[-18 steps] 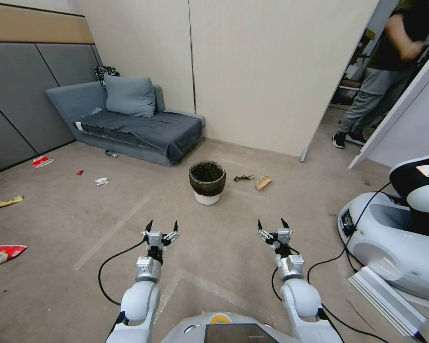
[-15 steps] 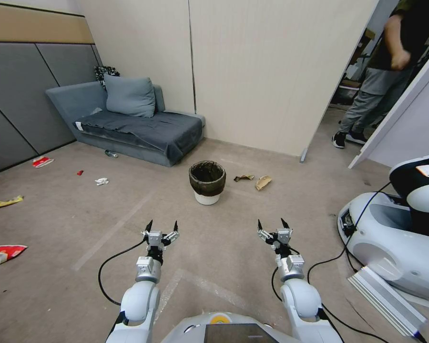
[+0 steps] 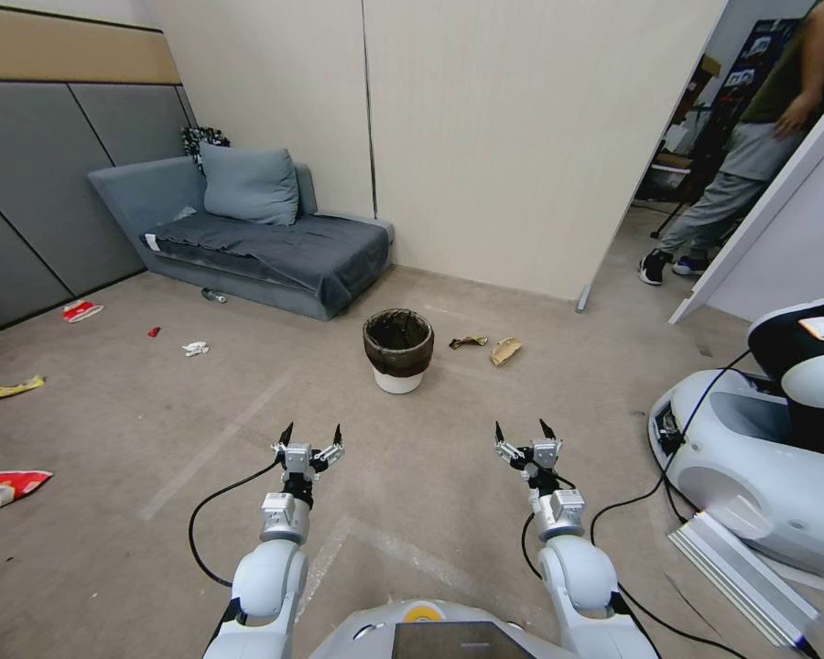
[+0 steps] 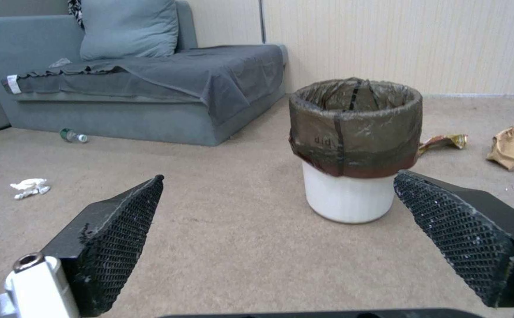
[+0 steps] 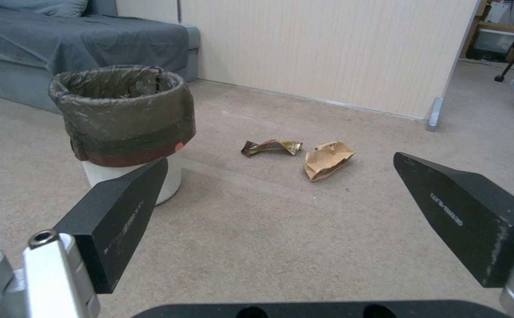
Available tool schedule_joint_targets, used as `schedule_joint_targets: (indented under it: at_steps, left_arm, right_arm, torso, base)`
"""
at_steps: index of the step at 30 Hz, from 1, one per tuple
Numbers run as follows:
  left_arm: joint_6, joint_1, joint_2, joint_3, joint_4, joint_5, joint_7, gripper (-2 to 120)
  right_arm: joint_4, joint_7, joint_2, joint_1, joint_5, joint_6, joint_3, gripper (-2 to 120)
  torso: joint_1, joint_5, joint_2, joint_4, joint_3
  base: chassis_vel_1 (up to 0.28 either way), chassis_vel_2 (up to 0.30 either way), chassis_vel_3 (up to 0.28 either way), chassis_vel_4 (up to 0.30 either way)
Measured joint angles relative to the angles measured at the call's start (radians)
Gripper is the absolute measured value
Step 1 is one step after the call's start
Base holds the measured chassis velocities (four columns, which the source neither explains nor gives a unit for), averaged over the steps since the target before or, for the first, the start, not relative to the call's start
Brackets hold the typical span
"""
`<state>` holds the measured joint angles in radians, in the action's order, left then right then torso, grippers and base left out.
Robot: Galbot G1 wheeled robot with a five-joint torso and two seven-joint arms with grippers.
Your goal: Pick up the trash bin, then pick up the garbage from the floor and place it into the trash bin.
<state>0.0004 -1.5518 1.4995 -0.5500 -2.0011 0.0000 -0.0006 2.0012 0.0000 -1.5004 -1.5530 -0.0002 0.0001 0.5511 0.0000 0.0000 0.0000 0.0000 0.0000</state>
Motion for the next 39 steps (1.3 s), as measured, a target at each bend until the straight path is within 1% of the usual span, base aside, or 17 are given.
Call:
schedule_joint_targets:
  at_steps: [8,9,10,11,12,13,14,15,16,17,20,21,28,30,34,35,39]
  left_arm:
    - [0.013,-0.016,-0.005,0.0,-0.015,0.0,-0.007,100]
    - [0.041,-0.051,-0.016,-0.003,-0.048,0.003,-0.024,100]
    - [0.041,-0.051,-0.016,-0.003,-0.048,0.003,-0.024,100]
    - [0.07,-0.087,-0.027,-0.006,-0.077,0.006,-0.041,100]
    - [0.078,-0.156,-0.041,-0.009,-0.127,0.009,-0.048,100]
    - [0.065,-0.168,-0.035,-0.004,-0.118,0.008,-0.038,100]
    - [0.065,-0.168,-0.035,-0.004,-0.118,0.008,-0.038,100]
    - [0.086,-0.186,-0.043,-0.005,-0.133,0.01,-0.049,100]
    - [0.14,-0.238,-0.063,-0.009,-0.183,0.018,-0.081,100]
    - [0.181,-0.281,-0.079,-0.012,-0.22,0.027,-0.106,100]
    - [0.201,-0.296,-0.087,-0.014,-0.224,0.044,-0.119,100]
    - [0.202,-0.294,-0.088,-0.015,-0.22,0.049,-0.121,100]
    - [0.198,-0.278,-0.087,-0.016,-0.204,0.053,-0.121,100]
    - [0.195,-0.273,-0.085,-0.015,-0.201,0.054,-0.121,100]
    - [0.192,-0.268,-0.083,-0.015,-0.197,0.055,-0.12,100]
    - [0.191,-0.267,-0.082,-0.014,-0.196,0.055,-0.12,100]
    - [0.188,-0.265,-0.081,-0.015,-0.195,0.055,-0.12,100]
  right_arm:
    - [0.012,0.002,-0.006,-0.019,-0.002,0.003,0.008,100]
    - [0.027,0.006,-0.016,-0.047,-0.004,0.008,0.021,100]
    - [0.027,0.006,-0.016,-0.047,-0.004,0.008,0.021,100]
    - [0.044,0.012,-0.028,-0.08,-0.008,0.015,0.036,100]
    - [0.042,0.011,-0.029,-0.114,-0.007,0.012,0.031,100]
    - [0.049,0.013,-0.034,-0.125,-0.008,0.015,0.037,100]
    - [0.049,0.013,-0.034,-0.125,-0.008,0.015,0.037,100]
    - [0.076,0.022,-0.05,-0.167,-0.013,0.027,0.062,100]
    - [0.114,0.037,-0.077,-0.233,-0.021,0.045,0.095,100]
    - [0.144,0.05,-0.096,-0.283,-0.027,0.058,0.123,100]
    - [0.165,0.059,-0.109,-0.317,-0.032,0.068,0.14,100]
    - [0.169,0.061,-0.112,-0.319,-0.032,0.071,0.143,100]
    - [0.17,0.061,-0.112,-0.316,-0.033,0.072,0.144,100]
    - [0.168,0.06,-0.112,-0.32,-0.037,0.071,0.143,100]
    - [0.149,0.052,-0.111,-0.307,-0.045,0.065,0.132,100]
    - [0.147,0.051,-0.11,-0.304,-0.046,0.064,0.131,100]
    - [0.146,0.051,-0.11,-0.305,-0.046,0.064,0.13,100]
  torso:
    - [0.0,-0.0002,0.0,-0.0001,0.0]
    - [0.0,0.0001,0.0,0.0001,0.0]
    - [0.0,0.0001,0.0,0.0001,0.0]
    - [0.0,0.0001,0.0,-0.0001,0.0]
    - [0.0,0.0009,0.0,0.0005,0.0]
    - [0.0,0.0016,0.0,0.0011,0.0]
    - [0.0,0.0016,0.0,0.0011,0.0]
    - [0.0,-0.0025,0.0,-0.0007,0.0]
    - [0.0,0.0014,0.0,0.0001,0.0]
    - [0.0,-0.0005,0.0,-0.0004,0.0]
    - [0.0,0.0003,0.0,-0.0002,0.0]
    - [0.0,-0.0001,0.0,0.0,0.0]
    - [0.0,0.0002,0.0,0.0003,0.0]
    - [0.0,-0.0003,0.0,-0.0002,0.0]
    - [0.0,0.0003,0.0,0.0002,0.0]
    - [0.0,-0.0002,0.0,0.0001,0.0]
    - [0.0,-0.0002,0.0,-0.0002,0.0]
  base:
    - [0.0,0.0,0.0,0.0]
    - [0.0,0.0,0.0,0.0]
    - [0.0,0.0,0.0,0.0]
    - [0.0,0.0,0.0,0.0]
    - [0.053,-0.008,-0.002,0.018]
    - [0.0,0.0,0.0,0.0]
    - [0.0,0.0,0.0,0.0]
    - [0.0,0.0,0.0,0.0]
    - [0.0,0.0,0.0,0.0]
    - [0.0,0.0,0.0,0.0]
    - [0.0,0.0,0.0,0.0]
    - [0.0,0.0,0.0,0.0]
    - [0.0,0.0,0.0,0.0]
    - [0.0,0.0,0.0,0.0]
    - [0.0,0.0,0.0,0.0]
    - [0.0,0.0,0.0,0.0]
    - [0.0,0.0,0.0,0.0]
